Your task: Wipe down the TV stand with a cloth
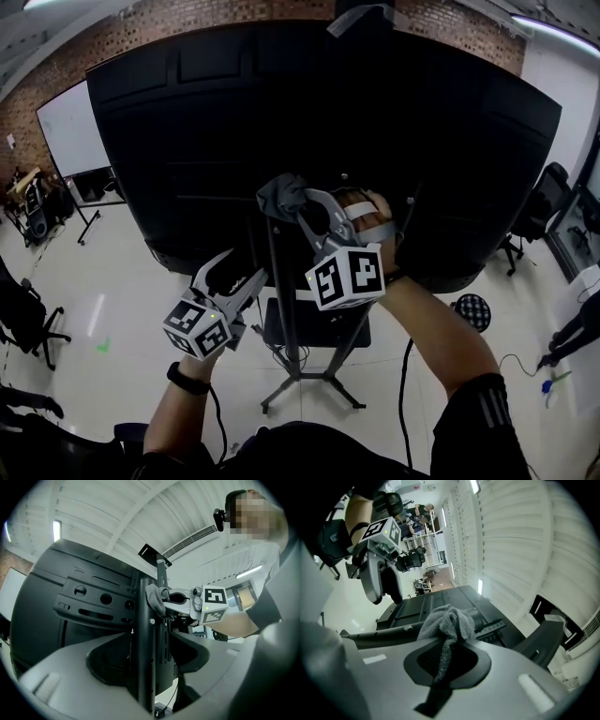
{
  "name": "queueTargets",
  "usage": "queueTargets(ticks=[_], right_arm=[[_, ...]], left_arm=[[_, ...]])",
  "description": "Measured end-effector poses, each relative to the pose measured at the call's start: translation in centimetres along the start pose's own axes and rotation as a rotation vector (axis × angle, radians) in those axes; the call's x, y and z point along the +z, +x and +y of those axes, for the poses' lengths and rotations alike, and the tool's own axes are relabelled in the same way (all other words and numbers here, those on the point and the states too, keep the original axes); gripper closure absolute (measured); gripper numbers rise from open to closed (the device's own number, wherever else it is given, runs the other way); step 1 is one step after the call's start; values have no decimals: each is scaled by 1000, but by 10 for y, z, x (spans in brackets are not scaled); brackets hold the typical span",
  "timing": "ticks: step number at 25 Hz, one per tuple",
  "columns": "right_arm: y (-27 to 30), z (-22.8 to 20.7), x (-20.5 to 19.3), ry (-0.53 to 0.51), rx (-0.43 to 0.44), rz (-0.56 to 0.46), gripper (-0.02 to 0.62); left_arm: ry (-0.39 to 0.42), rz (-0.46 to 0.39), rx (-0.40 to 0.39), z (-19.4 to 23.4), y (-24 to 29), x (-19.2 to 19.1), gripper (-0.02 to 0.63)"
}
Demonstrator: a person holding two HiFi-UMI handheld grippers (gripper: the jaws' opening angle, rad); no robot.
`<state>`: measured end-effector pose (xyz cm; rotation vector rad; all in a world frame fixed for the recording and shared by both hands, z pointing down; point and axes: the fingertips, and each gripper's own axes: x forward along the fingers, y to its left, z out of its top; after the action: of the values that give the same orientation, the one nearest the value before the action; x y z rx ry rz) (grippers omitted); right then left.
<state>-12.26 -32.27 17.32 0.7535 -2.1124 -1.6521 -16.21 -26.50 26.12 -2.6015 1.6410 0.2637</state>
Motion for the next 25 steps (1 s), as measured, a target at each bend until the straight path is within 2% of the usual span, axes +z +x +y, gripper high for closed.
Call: queueTargets(ticks=[4, 12, 25], right_arm=[[-2, 26, -7, -44, 23, -13, 578], [-7, 76, -11, -59, 61, -52, 578], [-13, 160, -13, -68, 164, 4, 578]], left_arm=[[-9, 15, 41, -3, -5, -12, 316], [-28, 71, 84, -8, -14, -40, 316], [-88, 158, 5, -6, -30, -101, 316]])
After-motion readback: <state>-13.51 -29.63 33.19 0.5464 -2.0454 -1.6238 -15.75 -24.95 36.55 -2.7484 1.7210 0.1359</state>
